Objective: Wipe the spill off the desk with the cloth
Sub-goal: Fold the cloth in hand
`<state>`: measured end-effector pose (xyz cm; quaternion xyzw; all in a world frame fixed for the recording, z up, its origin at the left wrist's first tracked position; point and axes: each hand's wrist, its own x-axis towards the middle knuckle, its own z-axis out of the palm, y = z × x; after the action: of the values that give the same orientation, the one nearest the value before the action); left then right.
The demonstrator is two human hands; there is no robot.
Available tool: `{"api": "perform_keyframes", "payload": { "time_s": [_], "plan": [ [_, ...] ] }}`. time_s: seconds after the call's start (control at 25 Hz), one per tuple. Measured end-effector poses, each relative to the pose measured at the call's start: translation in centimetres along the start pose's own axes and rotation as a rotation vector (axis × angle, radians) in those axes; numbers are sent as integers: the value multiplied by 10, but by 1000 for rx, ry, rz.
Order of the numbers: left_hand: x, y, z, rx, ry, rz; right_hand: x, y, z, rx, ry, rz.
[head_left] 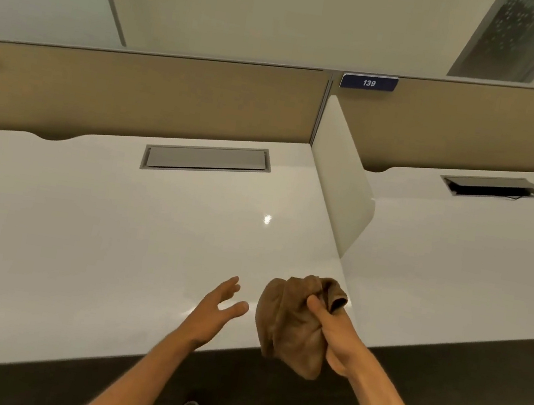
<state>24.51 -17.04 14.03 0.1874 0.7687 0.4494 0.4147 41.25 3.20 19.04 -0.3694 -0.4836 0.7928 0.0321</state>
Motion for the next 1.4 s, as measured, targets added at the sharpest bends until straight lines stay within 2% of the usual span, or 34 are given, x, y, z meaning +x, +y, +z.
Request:
{"api": "perform_keyframes", "payload": {
  "time_s": [0.12, 0.2, 0.36, 0.44, 0.52, 0.64, 0.76, 0.84, 0.96, 1.0, 1.12, 1.2, 1.28, 1.32, 1.4],
  "plan": [
    [-2, 32, 17, -361, -128, -30, -15, -26, 3, 120, -76, -41],
    [-4, 45, 26, -385, -172, 34, -21, -40, 6, 57, -67, -80],
    [-14, 61, 31, -517, 60, 122, -26, -58, -5, -10, 22, -196],
    [-18, 66, 26, -504, 205, 163, -28, -61, -16, -86, 111, -247],
    [-23, 72, 22, -384, 297, 194, -28, -57, -24, -207, 149, -246],
    [-36, 90, 16, -227, 339, 260, -25, -50, -28, -396, 184, -266],
    [-43, 101, 16, -189, 372, 274, -32, -53, -12, -546, 305, -440],
    [-45, 104, 20, -188, 438, 232, -40, -53, 11, -574, 205, -489],
    [-50, 110, 25, -304, 473, 167, -50, -35, 56, -793, -124, -355],
    [-51, 111, 24, -333, 465, 171, -50, -27, 68, -845, -149, -345],
    [-60, 115, 13, -427, 393, 202, -46, -13, 87, -962, -76, -385],
    [-64, 113, 3, -479, 349, 204, -42, -16, 88, -964, -42, -442],
    [-67, 110, -5, -431, 357, 194, -37, -28, 84, -946, 5, -482],
    [-69, 108, -8, -389, 367, 186, -35, -33, 81, -925, -2, -491],
    [-72, 104, -11, -340, 377, 174, -35, -40, 81, -920, -140, -455]
  ]
}}
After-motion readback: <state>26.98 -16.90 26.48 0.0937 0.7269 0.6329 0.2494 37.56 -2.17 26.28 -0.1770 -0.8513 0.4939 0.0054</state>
